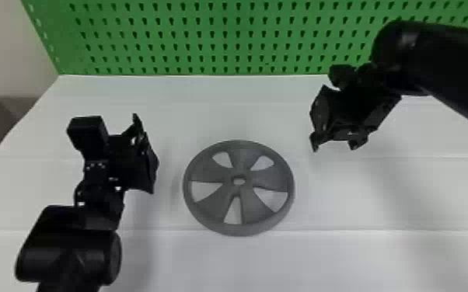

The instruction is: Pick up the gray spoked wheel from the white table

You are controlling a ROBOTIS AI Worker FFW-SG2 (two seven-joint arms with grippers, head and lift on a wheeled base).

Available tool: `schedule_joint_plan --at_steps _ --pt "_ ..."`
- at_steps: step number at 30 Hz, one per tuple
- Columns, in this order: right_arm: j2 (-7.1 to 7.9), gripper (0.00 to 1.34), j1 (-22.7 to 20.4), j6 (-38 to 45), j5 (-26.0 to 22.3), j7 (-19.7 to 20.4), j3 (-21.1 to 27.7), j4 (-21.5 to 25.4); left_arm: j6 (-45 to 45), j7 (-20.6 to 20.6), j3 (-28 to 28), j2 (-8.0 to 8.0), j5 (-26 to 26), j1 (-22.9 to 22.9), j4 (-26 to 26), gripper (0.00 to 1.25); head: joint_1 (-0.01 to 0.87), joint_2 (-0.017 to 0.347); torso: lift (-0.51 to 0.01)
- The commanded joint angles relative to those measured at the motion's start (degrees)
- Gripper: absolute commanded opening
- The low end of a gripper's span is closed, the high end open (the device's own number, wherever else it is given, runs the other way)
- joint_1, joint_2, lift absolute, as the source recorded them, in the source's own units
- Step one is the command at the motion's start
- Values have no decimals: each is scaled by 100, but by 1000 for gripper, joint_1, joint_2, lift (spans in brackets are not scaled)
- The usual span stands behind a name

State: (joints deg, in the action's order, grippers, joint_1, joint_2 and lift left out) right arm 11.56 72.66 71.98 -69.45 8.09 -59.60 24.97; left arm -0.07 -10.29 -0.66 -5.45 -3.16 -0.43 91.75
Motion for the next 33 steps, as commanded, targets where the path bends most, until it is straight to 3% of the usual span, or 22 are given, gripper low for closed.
schedule_joint_plan --at_steps 1,5,17,27,33 --pt "4 1081 91 -71 -965 8 -702 -221 -20 -8 -13 -26 0 -10 1 764 782 66 -81" --pt "-5 1081 126 -114 -1536 35 -1168 -309 -28 -26 -39 -35 0 -18 9 764 782 66 -81" --pt "4 1081 117 -352 -1949 96 -1537 -326 -28 -43 -48 -88 -27 -10 9 764 782 66 -81" --pt "4 1081 144 -563 -3259 123 -2504 -326 -28 -87 -75 -123 -53 -10 18 764 782 66 -81" --pt "-58 1081 126 -545 -4243 1054 -2689 -317 -28 -105 -110 -149 -71 -10 18 764 782 66 -81"
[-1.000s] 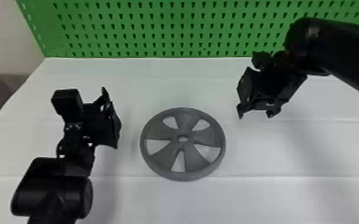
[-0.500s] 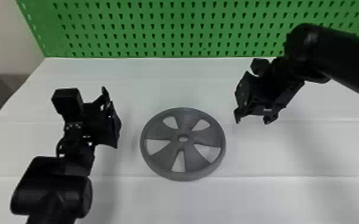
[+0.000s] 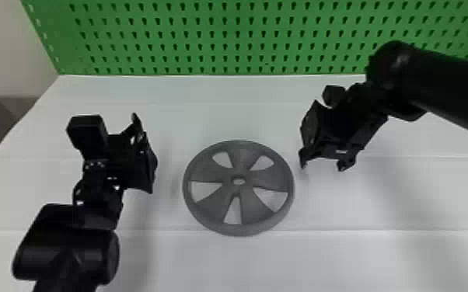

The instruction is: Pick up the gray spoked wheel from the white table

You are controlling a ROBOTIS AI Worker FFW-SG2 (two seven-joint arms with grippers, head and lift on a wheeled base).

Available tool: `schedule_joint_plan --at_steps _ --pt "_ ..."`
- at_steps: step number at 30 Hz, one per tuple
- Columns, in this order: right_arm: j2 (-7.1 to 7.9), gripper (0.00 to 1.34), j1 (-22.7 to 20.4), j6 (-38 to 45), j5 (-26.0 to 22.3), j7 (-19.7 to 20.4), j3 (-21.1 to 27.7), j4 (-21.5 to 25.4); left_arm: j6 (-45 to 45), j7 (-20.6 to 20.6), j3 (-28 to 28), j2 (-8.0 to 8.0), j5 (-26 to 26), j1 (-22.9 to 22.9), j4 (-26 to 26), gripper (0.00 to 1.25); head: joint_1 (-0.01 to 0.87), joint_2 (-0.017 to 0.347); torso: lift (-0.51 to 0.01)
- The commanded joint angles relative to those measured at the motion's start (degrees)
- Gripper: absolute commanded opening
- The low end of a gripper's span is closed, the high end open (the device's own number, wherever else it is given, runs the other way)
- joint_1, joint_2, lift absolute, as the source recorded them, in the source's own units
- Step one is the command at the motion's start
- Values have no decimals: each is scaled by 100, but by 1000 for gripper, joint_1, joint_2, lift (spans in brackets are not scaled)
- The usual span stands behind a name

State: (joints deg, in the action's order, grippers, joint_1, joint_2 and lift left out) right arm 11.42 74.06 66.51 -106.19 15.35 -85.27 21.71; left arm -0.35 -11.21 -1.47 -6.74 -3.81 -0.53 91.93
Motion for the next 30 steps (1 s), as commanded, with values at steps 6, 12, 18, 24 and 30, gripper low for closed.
schedule_joint_plan --at_steps 6,12,18,24,30 --pt "-87 1081 -14 -112 -1677 733 -631 9 0 -65 -55 -38 -14 -9 0 764 782 66 -81" --pt "-149 1081 -14 -243 -2793 1120 -1167 9 0 -101 -73 -64 -23 18 0 764 782 66 -81" --pt "-290 1081 3 -498 -3206 1269 -1519 18 0 -127 -90 -108 -14 35 9 764 782 66 -81" --pt "-334 1081 47 -665 -3470 1427 -1694 9 0 -224 -205 -188 -32 -26 0 764 782 66 -81" --pt "-316 1081 100 -771 -3505 1410 -1721 -18 -35 -276 -257 -231 -67 -26 0 764 782 66 -81"
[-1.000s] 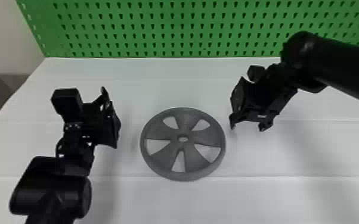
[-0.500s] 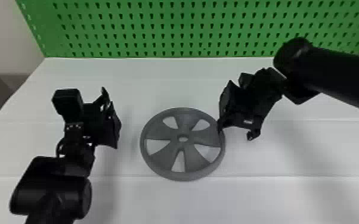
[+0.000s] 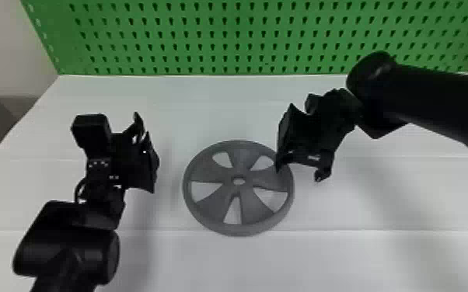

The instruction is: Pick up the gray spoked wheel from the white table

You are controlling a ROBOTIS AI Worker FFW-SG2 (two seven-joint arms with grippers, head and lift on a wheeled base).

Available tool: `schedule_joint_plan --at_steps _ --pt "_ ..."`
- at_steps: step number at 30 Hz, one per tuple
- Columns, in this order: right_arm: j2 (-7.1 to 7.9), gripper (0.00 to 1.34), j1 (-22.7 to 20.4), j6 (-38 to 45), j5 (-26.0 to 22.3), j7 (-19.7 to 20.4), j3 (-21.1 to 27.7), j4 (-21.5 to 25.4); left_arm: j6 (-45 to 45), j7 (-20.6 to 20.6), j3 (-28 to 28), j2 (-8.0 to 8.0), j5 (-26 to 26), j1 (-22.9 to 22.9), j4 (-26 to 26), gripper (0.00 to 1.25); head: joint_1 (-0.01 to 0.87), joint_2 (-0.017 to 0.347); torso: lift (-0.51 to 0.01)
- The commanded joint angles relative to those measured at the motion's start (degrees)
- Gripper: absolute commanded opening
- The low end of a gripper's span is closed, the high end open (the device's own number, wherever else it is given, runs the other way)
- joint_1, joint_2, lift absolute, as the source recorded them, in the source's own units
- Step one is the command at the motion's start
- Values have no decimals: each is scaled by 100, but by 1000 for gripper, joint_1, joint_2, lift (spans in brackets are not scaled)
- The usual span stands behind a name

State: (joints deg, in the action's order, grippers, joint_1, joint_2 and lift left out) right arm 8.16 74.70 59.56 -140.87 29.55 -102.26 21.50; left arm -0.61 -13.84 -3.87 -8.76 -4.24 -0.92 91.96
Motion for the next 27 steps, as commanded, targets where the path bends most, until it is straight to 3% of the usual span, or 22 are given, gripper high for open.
schedule_joint_plan --at_steps 1,3,4,8,11,15,20,24,27 --pt "10 1081 36 -76 -63 -11 -22 4 -9 -13 -17 -38 -25 21 -3 764 782 66 -81" --pt "1 1081 71 -59 -538 86 -312 -5 -9 -13 -26 -47 -25 21 -3 764 782 66 -81" --pt "1 1081 71 -76 -995 385 -444 -5 -9 -22 -43 -56 -25 12 -3 764 782 66 -81" --pt "-25 1081 62 -129 -1162 587 -470 4 -9 -40 -43 -73 -42 12 -3 764 782 66 -81" --pt "-34 1081 44 -146 -1461 1009 -479 21 -9 -48 -61 -82 -51 12 -3 764 782 66 -81" --pt "-78 1083 44 -252 -1487 1492 -373 21 -9 -57 -61 -91 -51 21 -3 764 782 66 -81" --pt "-78 1124 9 -419 -1487 1519 -294 12 -9 -57 -61 -99 -51 30 6 764 782 66 -81" --pt "-95 1128 -26 -366 -1496 2222 128 4 -9 -57 -61 -117 -51 39 6 764 782 66 -81" --pt "-95 1128 -70 -331 -1513 2231 277 21 -9 -57 -70 -135 -60 39 15 764 782 66 -81"
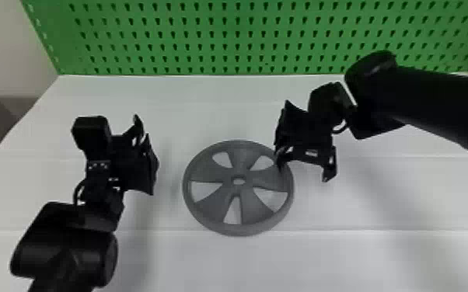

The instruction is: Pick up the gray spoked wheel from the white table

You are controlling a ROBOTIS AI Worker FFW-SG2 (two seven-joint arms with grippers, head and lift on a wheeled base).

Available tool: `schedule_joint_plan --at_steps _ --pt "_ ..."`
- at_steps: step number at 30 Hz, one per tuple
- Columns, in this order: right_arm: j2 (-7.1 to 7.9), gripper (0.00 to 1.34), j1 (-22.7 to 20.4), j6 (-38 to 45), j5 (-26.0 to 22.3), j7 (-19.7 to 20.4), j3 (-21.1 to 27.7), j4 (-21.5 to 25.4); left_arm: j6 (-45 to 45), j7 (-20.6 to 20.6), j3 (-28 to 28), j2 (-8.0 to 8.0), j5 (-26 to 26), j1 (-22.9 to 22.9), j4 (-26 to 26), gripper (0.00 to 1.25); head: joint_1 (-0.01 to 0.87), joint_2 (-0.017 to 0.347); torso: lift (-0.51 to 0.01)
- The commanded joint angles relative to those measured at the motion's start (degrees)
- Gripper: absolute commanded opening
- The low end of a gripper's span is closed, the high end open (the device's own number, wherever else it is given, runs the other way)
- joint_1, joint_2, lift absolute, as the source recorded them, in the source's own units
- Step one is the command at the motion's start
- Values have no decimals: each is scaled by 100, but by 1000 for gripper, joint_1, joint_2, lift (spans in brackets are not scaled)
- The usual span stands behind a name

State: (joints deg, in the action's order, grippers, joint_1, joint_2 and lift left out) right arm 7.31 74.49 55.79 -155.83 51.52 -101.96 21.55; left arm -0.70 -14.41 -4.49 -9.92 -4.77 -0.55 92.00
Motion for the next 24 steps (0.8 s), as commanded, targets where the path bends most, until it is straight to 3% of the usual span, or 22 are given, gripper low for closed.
schedule_joint_plan --at_steps 1,14,24 --pt "-19 1128 -58 11 -27 33 264 16 0 -9 -16 -28 -7 -7 11 764 782 66 -81" --pt "-19 1128 -119 -235 -36 33 246 33 8 -53 -60 -63 -24 2 28 764 782 66 -81" --pt "-28 1128 -330 -182 -18 42 580 16 8 -71 -34 -81 -24 20 55 764 782 66 -81"
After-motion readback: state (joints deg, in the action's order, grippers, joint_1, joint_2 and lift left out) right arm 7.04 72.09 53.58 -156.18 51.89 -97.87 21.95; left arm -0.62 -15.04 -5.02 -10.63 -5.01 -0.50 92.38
